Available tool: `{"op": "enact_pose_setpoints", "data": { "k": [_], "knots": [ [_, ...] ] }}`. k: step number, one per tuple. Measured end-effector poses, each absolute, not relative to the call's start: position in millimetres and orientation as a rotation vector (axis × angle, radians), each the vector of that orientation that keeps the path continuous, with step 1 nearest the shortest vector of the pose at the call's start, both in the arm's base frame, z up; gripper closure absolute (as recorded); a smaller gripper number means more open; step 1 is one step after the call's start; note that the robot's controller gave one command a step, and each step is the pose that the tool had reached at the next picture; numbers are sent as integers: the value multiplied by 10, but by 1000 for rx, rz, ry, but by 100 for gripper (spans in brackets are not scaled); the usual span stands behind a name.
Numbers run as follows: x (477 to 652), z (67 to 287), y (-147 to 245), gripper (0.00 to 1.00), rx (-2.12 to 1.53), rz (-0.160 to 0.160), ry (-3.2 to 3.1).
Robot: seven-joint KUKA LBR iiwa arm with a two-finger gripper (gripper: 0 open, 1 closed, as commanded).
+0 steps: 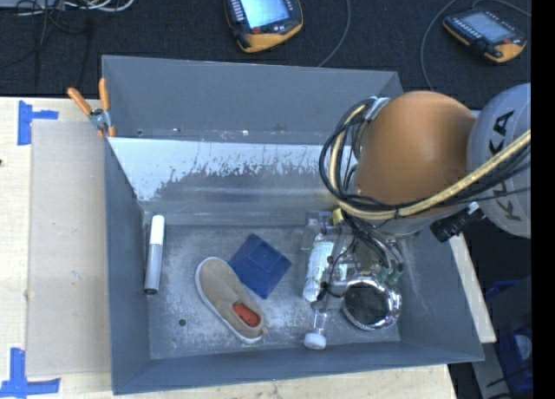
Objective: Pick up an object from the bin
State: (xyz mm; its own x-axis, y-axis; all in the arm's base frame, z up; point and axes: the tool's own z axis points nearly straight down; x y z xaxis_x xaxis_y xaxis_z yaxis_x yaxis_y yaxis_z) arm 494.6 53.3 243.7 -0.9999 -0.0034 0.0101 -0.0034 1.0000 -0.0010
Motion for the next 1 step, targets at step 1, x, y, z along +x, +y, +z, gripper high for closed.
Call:
{"op": "enact_pose_setpoints", "data": {
  "k": [1],
  "knots": [
    [4959,2476,533,0,3,0,-3139]
  ]
}}
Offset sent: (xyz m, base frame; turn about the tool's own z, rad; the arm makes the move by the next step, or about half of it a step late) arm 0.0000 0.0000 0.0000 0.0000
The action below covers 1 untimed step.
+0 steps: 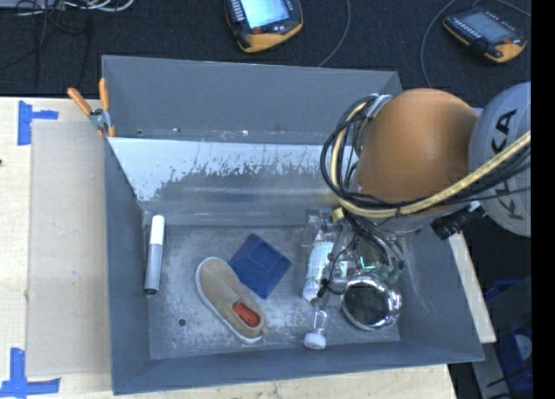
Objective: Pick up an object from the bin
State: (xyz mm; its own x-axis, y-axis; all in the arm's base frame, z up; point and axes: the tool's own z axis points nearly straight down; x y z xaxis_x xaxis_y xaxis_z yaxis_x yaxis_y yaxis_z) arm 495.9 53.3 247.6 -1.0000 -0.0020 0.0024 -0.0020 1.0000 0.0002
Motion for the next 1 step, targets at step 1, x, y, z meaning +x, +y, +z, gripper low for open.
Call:
{"op": "enact_pose_setpoints", "data": {
  "k": [1],
  "knots": [
    [4712,1094,1115,0,420,-1,-3105]
  ]
}}
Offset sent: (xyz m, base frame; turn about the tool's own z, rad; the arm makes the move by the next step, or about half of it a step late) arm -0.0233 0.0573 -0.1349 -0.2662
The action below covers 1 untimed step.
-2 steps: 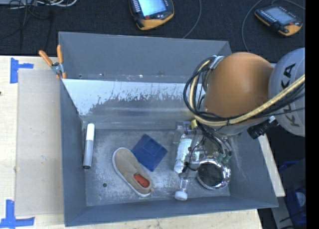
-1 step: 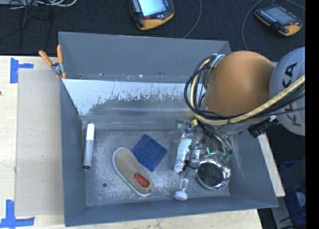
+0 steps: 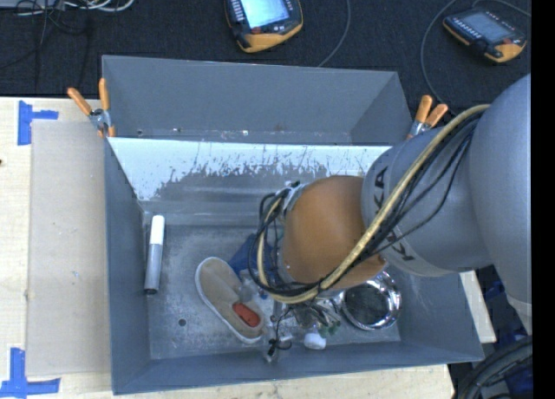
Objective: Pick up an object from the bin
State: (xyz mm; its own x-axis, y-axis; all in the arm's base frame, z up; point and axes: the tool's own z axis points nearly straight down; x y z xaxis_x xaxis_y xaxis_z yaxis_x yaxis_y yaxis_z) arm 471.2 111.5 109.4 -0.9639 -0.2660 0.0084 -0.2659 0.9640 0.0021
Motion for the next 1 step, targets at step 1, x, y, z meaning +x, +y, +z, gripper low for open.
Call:
{"op": "enact_pose_setpoints", "data": {
  "k": [1],
  "knots": [
    [4720,1114,1106,100,414,-1,-3107]
  ]
}}
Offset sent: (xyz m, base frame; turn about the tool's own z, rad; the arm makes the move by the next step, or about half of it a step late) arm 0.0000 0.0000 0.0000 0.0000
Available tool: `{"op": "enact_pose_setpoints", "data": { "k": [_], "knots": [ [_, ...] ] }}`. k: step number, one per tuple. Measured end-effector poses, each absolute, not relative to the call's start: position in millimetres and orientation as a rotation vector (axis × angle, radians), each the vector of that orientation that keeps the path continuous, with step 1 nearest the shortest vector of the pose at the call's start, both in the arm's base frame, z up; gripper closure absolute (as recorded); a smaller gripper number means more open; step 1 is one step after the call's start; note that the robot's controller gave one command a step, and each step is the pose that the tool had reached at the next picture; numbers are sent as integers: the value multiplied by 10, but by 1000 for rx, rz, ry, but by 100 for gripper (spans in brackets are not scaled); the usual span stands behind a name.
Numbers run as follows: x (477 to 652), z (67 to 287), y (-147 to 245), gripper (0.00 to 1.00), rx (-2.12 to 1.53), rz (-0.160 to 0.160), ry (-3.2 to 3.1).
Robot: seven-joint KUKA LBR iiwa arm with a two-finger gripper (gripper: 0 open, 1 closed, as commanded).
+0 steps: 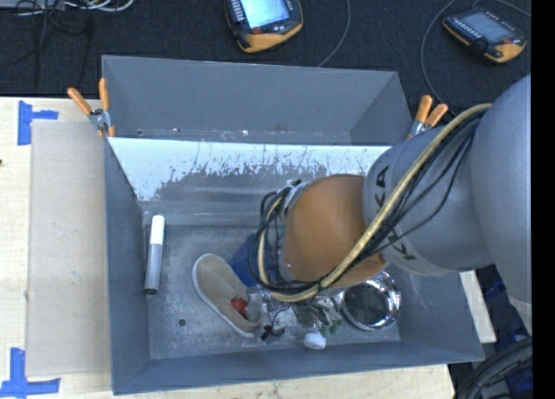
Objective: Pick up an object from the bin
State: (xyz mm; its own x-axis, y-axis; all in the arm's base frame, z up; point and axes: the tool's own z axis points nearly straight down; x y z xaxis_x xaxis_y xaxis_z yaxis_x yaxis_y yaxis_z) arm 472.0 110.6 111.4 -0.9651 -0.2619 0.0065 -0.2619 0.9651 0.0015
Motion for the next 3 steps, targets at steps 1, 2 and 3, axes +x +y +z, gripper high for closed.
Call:
{"op": "enact_pose_setpoints", "data": {
  "k": [1,2,3],
  "knots": [
    [5066,2204,1520,100,215,-4,-3134],
    [5047,2161,1503,100,211,0,-3125],
    [5047,2161,1503,100,210,0,-3125]
  ]
}}
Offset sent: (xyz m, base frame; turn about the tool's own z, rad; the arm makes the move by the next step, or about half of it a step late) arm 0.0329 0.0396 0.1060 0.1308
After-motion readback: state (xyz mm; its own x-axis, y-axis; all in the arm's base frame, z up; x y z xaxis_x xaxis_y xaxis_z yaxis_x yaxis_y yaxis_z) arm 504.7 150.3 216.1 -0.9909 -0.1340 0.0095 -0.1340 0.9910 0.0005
